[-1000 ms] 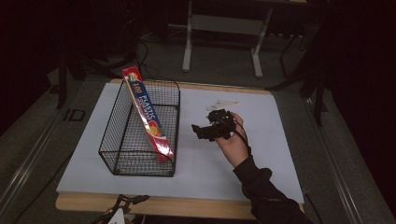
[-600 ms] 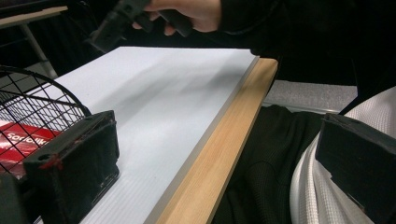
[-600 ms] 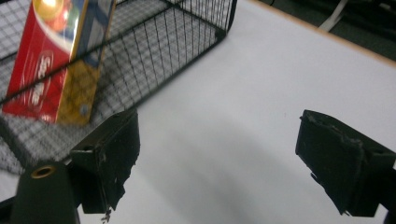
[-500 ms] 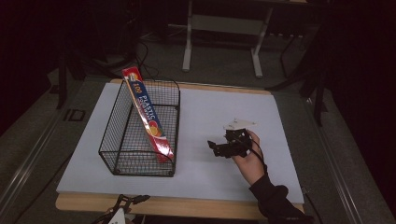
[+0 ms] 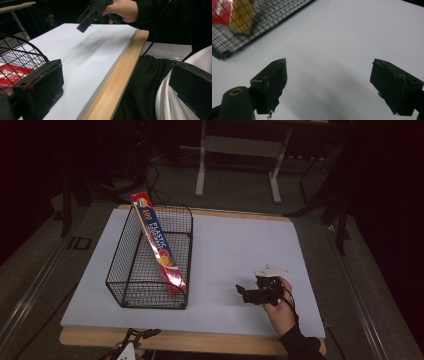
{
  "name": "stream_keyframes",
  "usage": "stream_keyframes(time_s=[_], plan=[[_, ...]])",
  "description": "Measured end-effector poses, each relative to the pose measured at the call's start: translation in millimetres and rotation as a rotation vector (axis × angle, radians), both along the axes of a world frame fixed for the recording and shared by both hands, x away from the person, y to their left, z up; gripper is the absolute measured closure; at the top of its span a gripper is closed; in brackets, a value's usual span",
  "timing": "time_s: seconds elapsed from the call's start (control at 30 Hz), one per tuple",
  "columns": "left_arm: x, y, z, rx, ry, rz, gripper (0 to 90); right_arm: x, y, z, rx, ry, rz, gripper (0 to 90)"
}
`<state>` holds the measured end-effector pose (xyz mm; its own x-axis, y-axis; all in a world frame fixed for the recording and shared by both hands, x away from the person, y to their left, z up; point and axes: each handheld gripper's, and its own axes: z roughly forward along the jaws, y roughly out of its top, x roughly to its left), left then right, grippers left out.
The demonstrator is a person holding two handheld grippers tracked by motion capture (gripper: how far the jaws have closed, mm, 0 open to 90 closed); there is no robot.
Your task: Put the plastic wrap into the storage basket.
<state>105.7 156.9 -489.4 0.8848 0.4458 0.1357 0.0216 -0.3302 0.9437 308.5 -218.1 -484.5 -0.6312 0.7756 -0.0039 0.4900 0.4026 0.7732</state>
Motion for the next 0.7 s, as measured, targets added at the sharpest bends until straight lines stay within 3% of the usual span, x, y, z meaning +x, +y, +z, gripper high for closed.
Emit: stream_keyframes(time_s=[0.3,0.5,0.7], plan=[[-0.1,0.0,0.0,-0.001,0.003,-0.003,0.0,-14.9,-25.3,-3.9,0.03,-0.024,-0.032,14.2],[-0.3,0.2,0.4,-0.001,0.002,-0.005,0.0,-21.1,-40.0,-7.6,0.055,-0.013,-0.042,14.1],[-0.3,0.3,0.2,0.0,0.005,-0.008,0.0,-18.9,-43.3,-9.3,0.018,-0.047,-0.048,14.2]])
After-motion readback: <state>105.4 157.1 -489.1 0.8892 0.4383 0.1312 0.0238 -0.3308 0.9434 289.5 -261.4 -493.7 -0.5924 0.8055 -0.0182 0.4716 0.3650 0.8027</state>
